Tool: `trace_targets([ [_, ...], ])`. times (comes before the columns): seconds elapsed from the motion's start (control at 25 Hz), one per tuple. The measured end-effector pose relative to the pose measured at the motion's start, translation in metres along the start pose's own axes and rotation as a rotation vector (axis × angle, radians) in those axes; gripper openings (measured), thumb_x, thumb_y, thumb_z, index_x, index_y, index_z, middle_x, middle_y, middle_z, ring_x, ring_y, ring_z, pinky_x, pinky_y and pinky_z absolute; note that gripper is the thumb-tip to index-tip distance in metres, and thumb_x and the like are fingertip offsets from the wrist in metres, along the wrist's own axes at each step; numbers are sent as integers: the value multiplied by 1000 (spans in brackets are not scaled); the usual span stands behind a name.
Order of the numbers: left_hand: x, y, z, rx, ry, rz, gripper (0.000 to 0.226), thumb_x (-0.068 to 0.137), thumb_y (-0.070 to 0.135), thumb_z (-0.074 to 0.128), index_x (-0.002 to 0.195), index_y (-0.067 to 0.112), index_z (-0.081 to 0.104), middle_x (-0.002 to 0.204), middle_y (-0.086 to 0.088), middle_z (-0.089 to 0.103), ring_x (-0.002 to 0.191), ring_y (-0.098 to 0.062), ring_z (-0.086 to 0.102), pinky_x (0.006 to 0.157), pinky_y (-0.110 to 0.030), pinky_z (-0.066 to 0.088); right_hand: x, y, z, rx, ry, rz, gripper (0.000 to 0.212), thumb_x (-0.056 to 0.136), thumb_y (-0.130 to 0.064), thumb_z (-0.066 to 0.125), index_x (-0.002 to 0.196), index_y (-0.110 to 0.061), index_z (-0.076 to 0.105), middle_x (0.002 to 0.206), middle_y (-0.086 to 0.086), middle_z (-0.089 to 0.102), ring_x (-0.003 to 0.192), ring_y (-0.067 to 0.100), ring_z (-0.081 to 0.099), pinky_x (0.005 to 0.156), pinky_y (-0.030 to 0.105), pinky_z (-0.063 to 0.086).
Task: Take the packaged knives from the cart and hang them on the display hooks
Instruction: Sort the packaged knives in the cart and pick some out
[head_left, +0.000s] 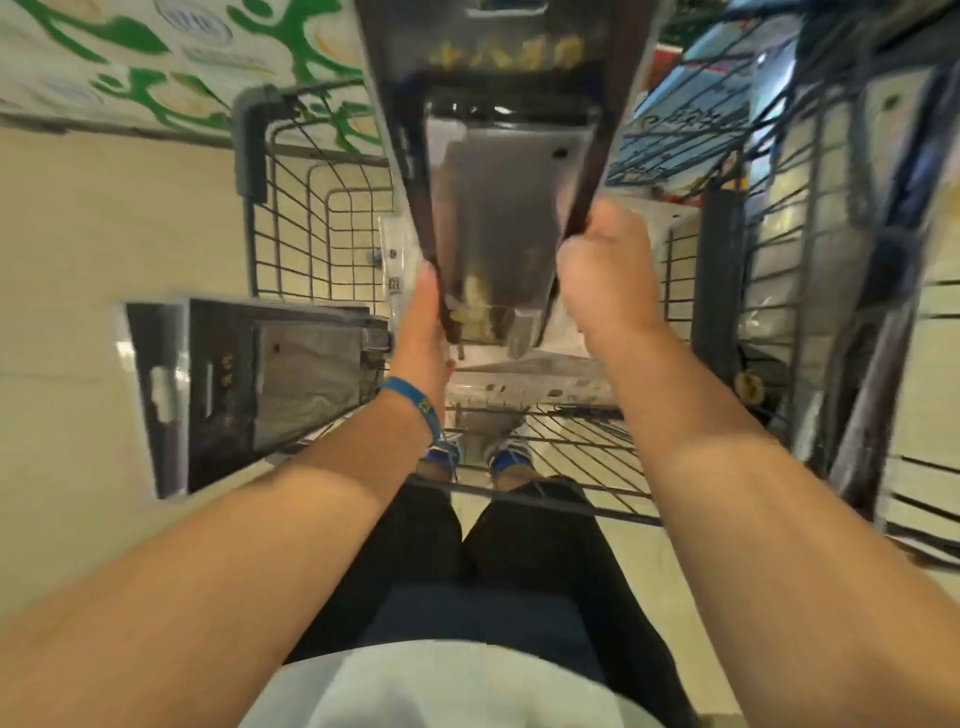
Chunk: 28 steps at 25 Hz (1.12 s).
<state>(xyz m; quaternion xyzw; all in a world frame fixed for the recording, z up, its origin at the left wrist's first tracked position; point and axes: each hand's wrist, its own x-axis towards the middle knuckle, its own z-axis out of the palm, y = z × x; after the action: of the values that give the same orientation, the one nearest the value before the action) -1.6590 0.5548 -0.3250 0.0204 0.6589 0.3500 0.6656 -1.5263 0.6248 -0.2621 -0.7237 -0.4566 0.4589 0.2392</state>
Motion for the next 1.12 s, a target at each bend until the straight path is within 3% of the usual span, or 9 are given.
trace_targets([
  [0.16, -46, 35, -10, 432, -73, 345, 58, 70, 66, 69, 85, 11, 64, 87, 9, 66, 84, -8, 61, 87, -27, 48, -18, -49, -34, 278, -14, -31, 44, 72, 12, 44, 59, -23, 67, 50, -22, 60, 51, -9, 56, 48, 8, 40],
  [0.32, -93, 80, 7, 277, -130, 491, 27, 83, 38, 73, 80, 15, 59, 78, -7, 58, 74, -16, 56, 72, -25, 48, -29, -85, -63, 439, -63, 83, 28, 66, -13, 50, 71, -27, 74, 77, -4, 69, 84, 22, 64, 79, 39, 50],
  [0.4, -117, 95, 22, 134, -96, 424, 29, 86, 33, 74, 98, 8, 62, 99, -18, 60, 93, -27, 59, 88, -37, 45, -48, -86, -71, 292, -129, 113, 29, 76, -43, 65, 99, -32, 76, 102, -3, 76, 101, 22, 69, 94, 43, 54],
  [0.48, -136, 97, 36, -36, -99, 347, 59, 91, 24, 71, 139, 0, 46, 137, -19, 56, 122, -34, 57, 107, -50, 42, -78, -76, -75, 204, -155, 123, 63, 75, -67, 69, 124, -27, 70, 117, -3, 75, 110, 20, 69, 102, 45, 52],
  [0.64, -166, 82, 59, -97, -180, 335, 38, 96, 24, 64, 126, 15, 43, 108, -4, 68, 88, -16, 72, 87, -43, 58, -112, -54, -96, 326, -34, 1, 30, 86, -55, 72, 97, -27, 73, 94, -10, 79, 90, 8, 74, 93, 43, 59],
  [0.76, -184, 66, 88, 34, -197, 366, 25, 97, 39, 60, 102, 15, 59, 94, -3, 74, 77, -12, 73, 63, -30, 58, -127, -44, -139, 196, 128, -70, 43, 88, -62, 66, 78, -20, 64, 72, -6, 68, 67, 4, 61, 66, 35, 54],
  [0.84, -193, 56, 114, 112, -233, 346, 32, 100, 48, 49, 104, 21, 65, 104, 1, 73, 87, -11, 69, 67, -31, 55, -136, -32, -183, 188, 270, -109, 49, 88, -64, 64, 71, -18, 57, 61, -6, 58, 56, 2, 51, 54, 29, 43],
  [1.04, -185, 15, 155, 655, -276, 315, 49, 101, 33, 53, 147, 22, 41, 144, -5, 50, 117, -22, 55, 97, -41, 49, -135, 3, -290, 124, 593, -67, 41, 91, -64, 57, 79, -25, 59, 77, -8, 67, 74, 14, 65, 61, 33, 46],
  [1.12, -180, 1, 163, 772, -244, 329, 56, 101, 35, 54, 152, 22, 34, 142, -5, 54, 112, -24, 59, 90, -37, 54, -133, 19, -313, 30, 624, -16, 42, 93, -65, 53, 79, -25, 57, 75, -9, 64, 71, 11, 62, 56, 30, 41],
])
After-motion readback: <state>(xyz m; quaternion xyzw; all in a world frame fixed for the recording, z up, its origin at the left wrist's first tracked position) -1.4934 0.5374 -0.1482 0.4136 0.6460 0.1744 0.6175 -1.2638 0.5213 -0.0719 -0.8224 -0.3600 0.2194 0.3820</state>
